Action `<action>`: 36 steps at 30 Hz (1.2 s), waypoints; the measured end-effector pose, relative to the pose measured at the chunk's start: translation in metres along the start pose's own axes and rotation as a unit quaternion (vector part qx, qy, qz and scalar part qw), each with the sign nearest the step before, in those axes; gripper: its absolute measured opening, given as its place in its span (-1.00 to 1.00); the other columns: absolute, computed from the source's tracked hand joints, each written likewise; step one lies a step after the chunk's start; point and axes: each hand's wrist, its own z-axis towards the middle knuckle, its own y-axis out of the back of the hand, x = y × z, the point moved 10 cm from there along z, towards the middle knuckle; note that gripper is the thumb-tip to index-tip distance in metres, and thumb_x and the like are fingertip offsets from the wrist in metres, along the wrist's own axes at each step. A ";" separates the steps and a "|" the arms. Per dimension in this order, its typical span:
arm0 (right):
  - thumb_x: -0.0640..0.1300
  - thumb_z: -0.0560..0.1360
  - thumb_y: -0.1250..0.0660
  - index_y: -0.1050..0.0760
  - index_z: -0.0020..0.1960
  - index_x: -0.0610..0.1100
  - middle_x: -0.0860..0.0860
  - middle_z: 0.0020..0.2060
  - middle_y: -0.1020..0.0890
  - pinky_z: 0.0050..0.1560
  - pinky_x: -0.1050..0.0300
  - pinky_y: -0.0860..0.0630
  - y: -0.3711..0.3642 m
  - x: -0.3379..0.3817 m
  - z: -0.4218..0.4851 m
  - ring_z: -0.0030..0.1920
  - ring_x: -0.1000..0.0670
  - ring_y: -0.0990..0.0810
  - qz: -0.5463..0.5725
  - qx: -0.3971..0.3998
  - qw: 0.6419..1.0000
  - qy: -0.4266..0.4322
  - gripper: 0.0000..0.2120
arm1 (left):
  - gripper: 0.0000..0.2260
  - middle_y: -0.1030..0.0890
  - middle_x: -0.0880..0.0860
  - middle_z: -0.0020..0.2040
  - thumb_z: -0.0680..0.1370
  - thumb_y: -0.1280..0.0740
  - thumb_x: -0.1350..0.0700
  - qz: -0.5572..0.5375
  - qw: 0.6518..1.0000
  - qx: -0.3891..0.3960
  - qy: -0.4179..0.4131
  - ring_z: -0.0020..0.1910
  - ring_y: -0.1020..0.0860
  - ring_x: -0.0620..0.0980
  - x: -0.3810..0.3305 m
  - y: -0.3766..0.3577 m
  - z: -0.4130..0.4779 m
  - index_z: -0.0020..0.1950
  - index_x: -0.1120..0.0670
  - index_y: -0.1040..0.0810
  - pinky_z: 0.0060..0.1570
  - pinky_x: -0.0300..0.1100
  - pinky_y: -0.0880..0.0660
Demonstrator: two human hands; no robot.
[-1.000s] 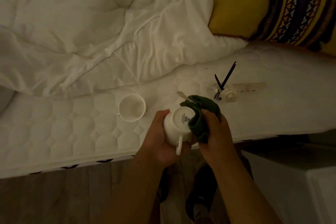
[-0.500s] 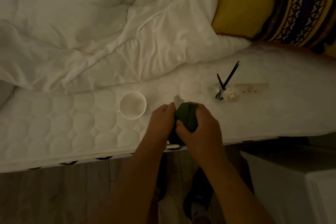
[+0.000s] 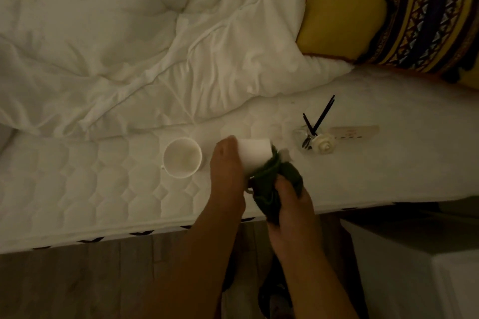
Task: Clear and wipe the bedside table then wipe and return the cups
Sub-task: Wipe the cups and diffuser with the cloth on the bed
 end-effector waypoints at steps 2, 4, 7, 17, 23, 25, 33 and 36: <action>-0.20 0.56 -0.32 -0.60 0.12 -0.02 -0.09 0.02 -0.71 -0.01 0.06 -0.60 0.010 0.001 0.002 0.07 -0.07 -0.68 -0.042 -0.030 0.999 0.008 -0.81 | -0.84 -0.47 -0.03 0.03 0.56 -0.27 -0.05 0.222 0.959 0.002 -0.176 0.04 -0.51 0.02 -0.029 -0.010 0.008 0.11 -0.08 -0.46 -0.12 -0.10 -0.54; -0.20 0.54 -0.36 -0.61 0.11 0.00 -0.07 0.02 -0.71 0.10 -0.04 -0.61 0.023 0.002 0.006 0.06 -0.07 -0.68 -0.092 -0.047 0.994 0.021 -0.81 | -0.64 -0.37 0.01 0.18 0.48 -0.34 -0.10 0.427 0.854 0.022 -0.296 0.12 -0.41 0.00 -0.043 -0.028 0.013 0.26 -0.11 -0.42 0.04 -0.09 -0.48; -0.19 0.51 -0.40 -0.60 0.13 0.01 -0.04 0.03 -0.70 0.07 0.04 -0.61 0.035 0.010 0.012 0.07 -0.04 -0.67 -0.138 -0.044 0.989 0.037 -0.78 | -0.44 -0.29 0.08 0.31 0.40 -0.40 -0.16 0.632 0.661 0.035 -0.404 0.20 -0.31 0.10 -0.046 -0.049 0.024 0.35 -0.11 -0.33 0.10 -0.02 -0.44; -0.11 0.49 -0.44 -0.57 0.16 0.00 0.04 0.01 -0.65 0.18 0.01 -0.57 0.076 0.068 0.045 0.06 0.00 -0.62 -0.333 -0.042 0.936 0.106 -0.75 | -0.40 -0.13 0.17 0.51 0.48 -0.36 -0.11 0.730 0.559 -0.011 -0.393 0.54 -0.01 0.23 -0.025 -0.070 0.026 0.44 0.01 -0.23 0.45 0.26 0.10; -0.10 0.48 -0.45 -0.51 0.29 -0.07 0.06 0.08 -0.60 0.30 0.00 -0.50 0.096 0.093 0.052 0.12 0.01 -0.57 -0.377 -0.058 0.914 0.139 -0.61 | -0.38 -0.36 0.07 0.43 0.46 -0.44 0.00 0.618 0.648 0.185 -0.405 0.41 -0.33 0.08 0.016 -0.149 0.014 0.45 0.06 -0.30 0.41 0.03 -0.32; -0.11 0.48 -0.45 -0.51 0.22 0.05 0.14 0.04 -0.60 0.26 0.11 -0.50 0.102 0.094 0.054 0.07 0.11 -0.57 -0.355 -0.047 0.924 0.135 -0.67 | -0.45 -0.45 0.05 0.33 0.46 -0.44 0.01 0.604 0.652 0.225 -0.400 0.28 -0.43 0.04 0.027 -0.172 0.017 0.41 0.06 -0.36 0.29 -0.03 -0.41; -0.07 0.48 -0.44 -0.48 0.20 0.05 0.23 -0.02 -0.55 0.16 0.29 -0.47 0.104 0.103 0.048 0.00 0.29 -0.52 -0.372 -0.040 0.912 0.167 -0.69 | -0.77 -0.66 0.10 0.06 0.52 -0.39 0.13 0.497 0.786 0.152 -0.334 0.04 -0.59 -0.02 0.015 -0.168 0.026 0.16 0.14 -0.59 0.03 -0.19 -0.47; -0.06 0.47 -0.45 -0.51 0.29 -0.07 0.09 0.09 -0.61 0.23 0.18 -0.49 0.101 0.118 0.041 0.11 0.12 -0.57 -0.356 -0.068 0.905 0.222 -0.59 | -0.77 -0.67 0.04 0.00 0.53 -0.38 0.05 0.502 0.791 0.176 -0.302 -0.05 -0.60 -0.09 0.015 -0.164 0.010 0.14 0.11 -0.60 -0.07 -0.32 -0.47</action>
